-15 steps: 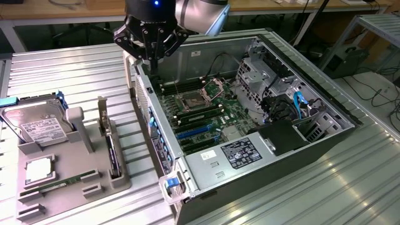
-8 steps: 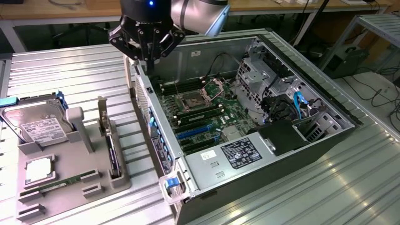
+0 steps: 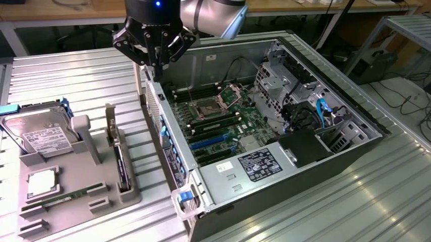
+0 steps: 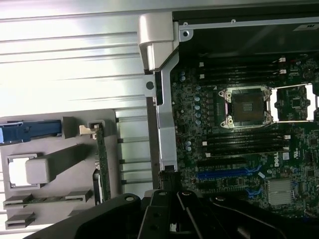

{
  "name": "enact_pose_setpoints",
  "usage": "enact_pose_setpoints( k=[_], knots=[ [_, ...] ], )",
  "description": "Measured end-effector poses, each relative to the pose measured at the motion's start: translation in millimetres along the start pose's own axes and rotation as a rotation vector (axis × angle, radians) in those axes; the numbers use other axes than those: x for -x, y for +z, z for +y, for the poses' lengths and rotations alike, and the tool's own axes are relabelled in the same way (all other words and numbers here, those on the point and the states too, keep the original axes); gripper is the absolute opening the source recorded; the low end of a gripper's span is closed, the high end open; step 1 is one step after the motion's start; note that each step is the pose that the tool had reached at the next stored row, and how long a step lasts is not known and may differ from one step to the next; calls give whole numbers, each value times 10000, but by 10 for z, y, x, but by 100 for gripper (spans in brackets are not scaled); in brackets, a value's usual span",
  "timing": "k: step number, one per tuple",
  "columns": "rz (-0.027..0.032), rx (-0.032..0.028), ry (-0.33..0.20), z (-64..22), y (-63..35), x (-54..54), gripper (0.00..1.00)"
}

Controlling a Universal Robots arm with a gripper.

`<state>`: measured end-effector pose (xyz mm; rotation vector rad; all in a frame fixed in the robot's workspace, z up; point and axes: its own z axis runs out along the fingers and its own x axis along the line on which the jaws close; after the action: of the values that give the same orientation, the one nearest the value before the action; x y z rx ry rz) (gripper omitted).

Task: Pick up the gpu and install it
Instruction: 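Reach for the gpu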

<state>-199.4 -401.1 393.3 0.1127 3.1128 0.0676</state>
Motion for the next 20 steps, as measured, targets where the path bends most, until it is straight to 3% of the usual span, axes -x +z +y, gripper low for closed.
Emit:
enact_pose_setpoints(
  k=[20],
  knots=[
    [0,0,0,-25,-5,-144,11]
  ],
)
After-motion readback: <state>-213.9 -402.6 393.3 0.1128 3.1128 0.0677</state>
